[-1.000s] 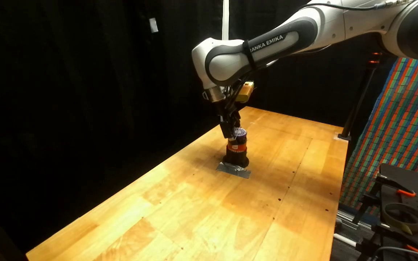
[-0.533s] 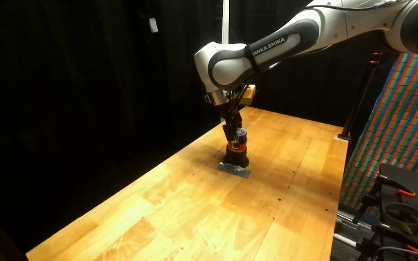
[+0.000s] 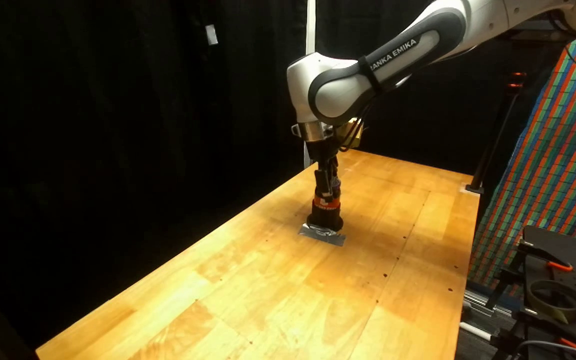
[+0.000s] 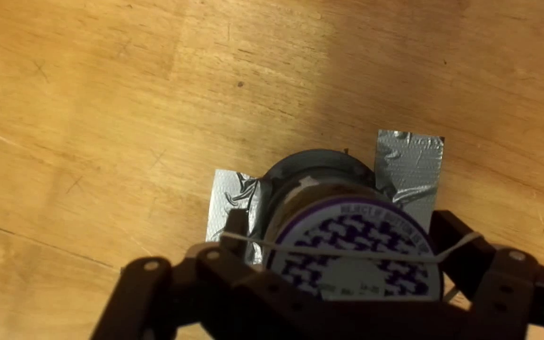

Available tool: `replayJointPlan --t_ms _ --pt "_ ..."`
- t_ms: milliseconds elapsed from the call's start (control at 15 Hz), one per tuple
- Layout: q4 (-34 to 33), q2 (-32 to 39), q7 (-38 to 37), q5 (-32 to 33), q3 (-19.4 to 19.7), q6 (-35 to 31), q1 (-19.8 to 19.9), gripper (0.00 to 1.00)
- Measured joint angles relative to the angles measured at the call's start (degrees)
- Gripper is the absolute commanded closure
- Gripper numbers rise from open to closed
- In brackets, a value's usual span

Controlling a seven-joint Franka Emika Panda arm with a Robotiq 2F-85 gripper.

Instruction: Put a rubber band around the cup

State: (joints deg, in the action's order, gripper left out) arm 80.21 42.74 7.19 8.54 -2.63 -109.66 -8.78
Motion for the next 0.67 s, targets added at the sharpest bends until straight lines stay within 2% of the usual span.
replayJointPlan --t_ms 400,467,533,667 --pt "16.05 -9.17 -0.05 0.0 0.0 -12.49 0.84 0.0" --pt "18.87 -10.71 -0.06 0.0 0.0 -14.73 0.96 0.25" --pt "21.67 -12.22 -0.08 0.0 0.0 -17.11 1.07 0.28" --pt "27.2 -15.15 -0.08 0.0 0.01 -22.6 1.34 0.42"
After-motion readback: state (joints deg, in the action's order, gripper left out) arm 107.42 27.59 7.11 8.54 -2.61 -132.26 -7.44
